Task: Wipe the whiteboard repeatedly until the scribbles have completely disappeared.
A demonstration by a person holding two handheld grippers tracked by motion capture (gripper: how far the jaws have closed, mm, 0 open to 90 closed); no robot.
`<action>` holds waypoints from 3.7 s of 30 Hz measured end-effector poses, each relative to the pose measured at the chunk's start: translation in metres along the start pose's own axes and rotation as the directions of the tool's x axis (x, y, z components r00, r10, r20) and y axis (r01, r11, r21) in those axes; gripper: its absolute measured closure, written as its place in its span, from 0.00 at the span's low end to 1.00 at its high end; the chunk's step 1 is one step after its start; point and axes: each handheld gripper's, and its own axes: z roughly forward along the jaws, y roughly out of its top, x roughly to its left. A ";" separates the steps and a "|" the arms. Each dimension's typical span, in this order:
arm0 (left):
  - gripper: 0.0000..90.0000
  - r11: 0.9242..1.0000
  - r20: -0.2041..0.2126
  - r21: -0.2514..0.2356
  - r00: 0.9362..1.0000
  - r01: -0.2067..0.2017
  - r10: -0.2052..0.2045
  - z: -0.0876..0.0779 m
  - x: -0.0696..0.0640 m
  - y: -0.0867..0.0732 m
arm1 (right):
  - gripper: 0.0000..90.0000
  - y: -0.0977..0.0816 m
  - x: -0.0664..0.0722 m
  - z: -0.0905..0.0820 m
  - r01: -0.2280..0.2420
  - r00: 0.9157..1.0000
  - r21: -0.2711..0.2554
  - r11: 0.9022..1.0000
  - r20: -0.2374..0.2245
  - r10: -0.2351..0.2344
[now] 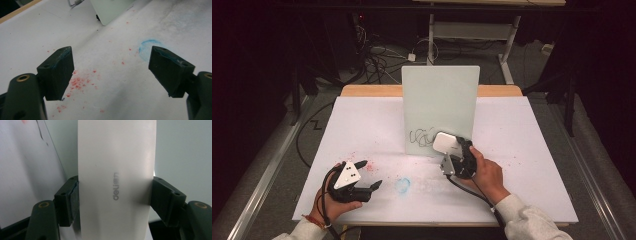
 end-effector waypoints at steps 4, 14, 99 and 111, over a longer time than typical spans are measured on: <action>0.22 1.000 0.001 -0.001 1.000 -0.001 0.001 -0.001 0.000 0.000 | 0.35 0.021 0.008 0.003 0.030 1.000 -0.026 0.999 -0.005 -0.030; 0.22 1.000 0.001 -0.012 1.000 0.010 -0.010 -0.002 0.002 -0.001 | 0.35 0.073 0.033 0.012 0.115 0.993 -0.069 0.991 -0.018 -0.117; 0.22 1.000 0.000 -0.015 1.000 0.012 -0.012 -0.003 0.004 0.000 | 0.35 0.053 0.020 0.008 0.112 0.993 0.013 0.994 0.018 -0.113; 0.22 1.000 0.008 -0.016 1.000 0.007 -0.007 -0.004 0.004 -0.001 | 0.35 0.098 0.046 0.016 0.182 0.982 -0.011 0.983 0.048 -0.181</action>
